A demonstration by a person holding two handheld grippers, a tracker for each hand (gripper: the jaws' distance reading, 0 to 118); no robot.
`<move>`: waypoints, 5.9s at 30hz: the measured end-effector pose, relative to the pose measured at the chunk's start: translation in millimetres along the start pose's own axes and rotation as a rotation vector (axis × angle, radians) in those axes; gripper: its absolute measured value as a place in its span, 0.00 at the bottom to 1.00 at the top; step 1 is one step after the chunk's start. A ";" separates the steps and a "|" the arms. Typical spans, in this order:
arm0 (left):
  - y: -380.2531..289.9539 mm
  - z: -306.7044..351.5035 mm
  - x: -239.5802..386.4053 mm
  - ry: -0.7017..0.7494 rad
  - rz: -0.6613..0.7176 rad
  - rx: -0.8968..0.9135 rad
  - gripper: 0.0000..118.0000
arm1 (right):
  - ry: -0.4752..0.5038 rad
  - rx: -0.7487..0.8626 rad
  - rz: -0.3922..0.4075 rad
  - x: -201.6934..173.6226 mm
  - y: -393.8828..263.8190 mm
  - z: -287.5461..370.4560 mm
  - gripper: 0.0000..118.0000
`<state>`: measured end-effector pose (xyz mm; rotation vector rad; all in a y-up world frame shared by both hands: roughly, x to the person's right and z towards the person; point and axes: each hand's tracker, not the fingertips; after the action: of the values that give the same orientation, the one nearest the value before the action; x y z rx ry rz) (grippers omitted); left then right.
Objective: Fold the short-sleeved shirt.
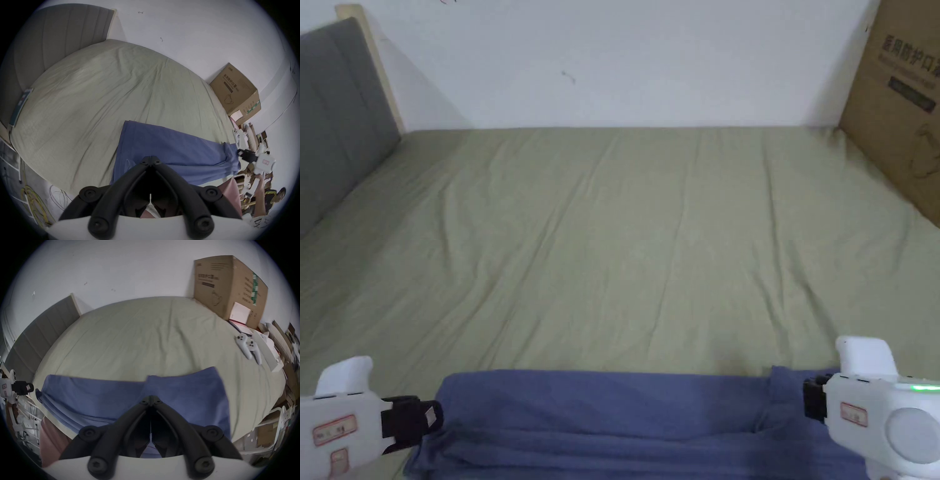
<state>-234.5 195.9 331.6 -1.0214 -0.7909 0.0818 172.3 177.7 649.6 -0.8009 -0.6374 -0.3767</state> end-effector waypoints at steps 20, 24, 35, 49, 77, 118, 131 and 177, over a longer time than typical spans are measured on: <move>-17.2 -77.5 -81.4 -0.274 0.562 -0.044 0.06 | 0.122 -0.092 0.077 -61.7 -8.5 -30.5 0.00; -18.4 -73.9 -74.6 -0.233 0.510 -0.064 0.06 | 0.117 -0.103 0.059 -53.7 -12.2 -25.9 0.00; 37.8 -22.5 78.8 -0.099 -0.011 0.019 0.06 | 0.094 -0.066 -0.030 -15.1 -10.3 -7.1 0.00; -66.0 -126.8 296.3 -0.442 -0.521 -0.280 0.50 | 0.036 -0.020 -0.241 60.3 -33.2 17.0 0.00; -102.8 -176.3 288.4 -0.471 -0.268 -0.476 0.00 | 0.052 -0.017 -0.303 73.8 -47.6 27.6 0.00; -14.9 -164.1 61.9 -0.614 0.243 -0.406 0.07 | 0.056 -0.109 -0.147 9.3 -3.3 11.5 0.00; 39.3 -46.5 -69.6 -0.350 0.291 -0.239 0.07 | 0.085 -0.117 -0.158 2.7 -4.6 4.5 0.00; -20.5 -181.5 228.0 -0.418 -0.084 -0.421 0.00 | 0.030 -0.083 -0.331 85.8 -34.6 20.4 0.00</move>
<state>38.3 145.9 423.5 -1.3902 -1.2668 0.0581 210.4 164.4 735.3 -0.7674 -0.7316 -0.7196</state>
